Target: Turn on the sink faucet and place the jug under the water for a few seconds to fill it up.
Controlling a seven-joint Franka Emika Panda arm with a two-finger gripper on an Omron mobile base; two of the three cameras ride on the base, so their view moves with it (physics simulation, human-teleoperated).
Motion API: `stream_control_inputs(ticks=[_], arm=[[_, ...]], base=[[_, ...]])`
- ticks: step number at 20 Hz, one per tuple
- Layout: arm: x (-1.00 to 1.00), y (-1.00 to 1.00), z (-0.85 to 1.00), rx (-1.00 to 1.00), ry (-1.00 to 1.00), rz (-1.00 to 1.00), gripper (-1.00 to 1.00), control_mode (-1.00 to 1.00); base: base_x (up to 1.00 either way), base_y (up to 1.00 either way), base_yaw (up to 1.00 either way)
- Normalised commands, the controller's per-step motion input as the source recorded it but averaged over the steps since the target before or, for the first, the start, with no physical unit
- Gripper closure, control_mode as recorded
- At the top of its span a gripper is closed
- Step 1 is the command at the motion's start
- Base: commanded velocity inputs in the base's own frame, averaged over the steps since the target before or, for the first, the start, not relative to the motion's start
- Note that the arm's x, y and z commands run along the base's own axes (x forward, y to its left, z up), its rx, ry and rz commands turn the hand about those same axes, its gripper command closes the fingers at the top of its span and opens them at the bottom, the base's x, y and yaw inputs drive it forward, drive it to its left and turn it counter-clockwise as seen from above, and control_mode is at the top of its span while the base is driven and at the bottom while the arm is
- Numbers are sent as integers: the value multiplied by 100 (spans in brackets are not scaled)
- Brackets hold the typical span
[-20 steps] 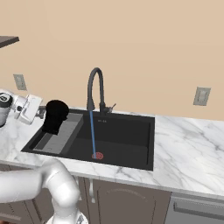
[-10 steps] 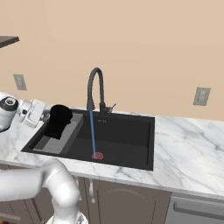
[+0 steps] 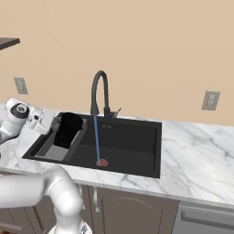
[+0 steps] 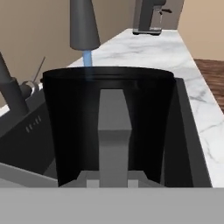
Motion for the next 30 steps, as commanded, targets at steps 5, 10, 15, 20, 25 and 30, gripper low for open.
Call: stream_control_inputs(ticks=[5,10,15,20,25,30], arm=[[0,-38,-18,0,2,13,100,-100],[0,-32,-23,0,1,12,100,-100],[1,-9,-33,0,4,10,100,-100],[-5,-7,-6,-1,0,2,100,-100],[-15,-11,-6,-5,-1,0,100,-100],[-38,-17,0,-4,-5,0,100,-100]], base=[[0,0,0],[0,0,0],[0,0,0],[0,0,0],[0,0,0],[0,0,0]])
